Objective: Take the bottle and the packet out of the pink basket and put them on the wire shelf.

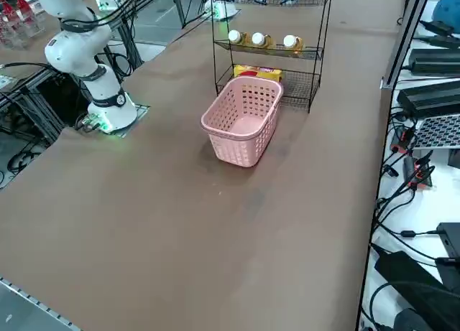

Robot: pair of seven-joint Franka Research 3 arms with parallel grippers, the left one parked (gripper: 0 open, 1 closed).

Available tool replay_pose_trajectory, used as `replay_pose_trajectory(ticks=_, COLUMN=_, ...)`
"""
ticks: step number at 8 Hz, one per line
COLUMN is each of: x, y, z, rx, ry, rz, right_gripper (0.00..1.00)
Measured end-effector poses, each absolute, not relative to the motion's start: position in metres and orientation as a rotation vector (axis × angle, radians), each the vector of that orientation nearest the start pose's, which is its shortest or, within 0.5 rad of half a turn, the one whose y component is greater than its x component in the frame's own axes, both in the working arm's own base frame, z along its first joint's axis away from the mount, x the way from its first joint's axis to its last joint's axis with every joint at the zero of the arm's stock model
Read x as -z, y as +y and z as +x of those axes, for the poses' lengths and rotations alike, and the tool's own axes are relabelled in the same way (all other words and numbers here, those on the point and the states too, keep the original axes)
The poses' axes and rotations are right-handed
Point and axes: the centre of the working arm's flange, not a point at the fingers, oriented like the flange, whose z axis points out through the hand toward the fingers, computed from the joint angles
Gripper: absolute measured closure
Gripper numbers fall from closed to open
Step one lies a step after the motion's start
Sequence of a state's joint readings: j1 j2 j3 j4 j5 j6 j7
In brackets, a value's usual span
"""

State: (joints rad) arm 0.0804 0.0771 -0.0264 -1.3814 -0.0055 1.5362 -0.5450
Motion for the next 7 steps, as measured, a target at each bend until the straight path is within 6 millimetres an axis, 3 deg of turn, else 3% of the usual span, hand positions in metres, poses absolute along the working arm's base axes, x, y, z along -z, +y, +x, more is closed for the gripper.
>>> replay_pose_trajectory(ticks=3, x=-0.647, y=-0.012, z=0.564, rx=0.036, ry=-0.445, rz=-3.131, right_gripper=0.00)
replay_pose_trajectory(ticks=5, x=-0.641, y=-0.017, z=0.553, rx=0.009, ry=-0.245, rz=-3.146, right_gripper=0.00)
replay_pose_trajectory(ticks=7, x=-0.648, y=-0.016, z=0.537, rx=0.023, ry=-0.046, rz=-3.143, right_gripper=0.00)
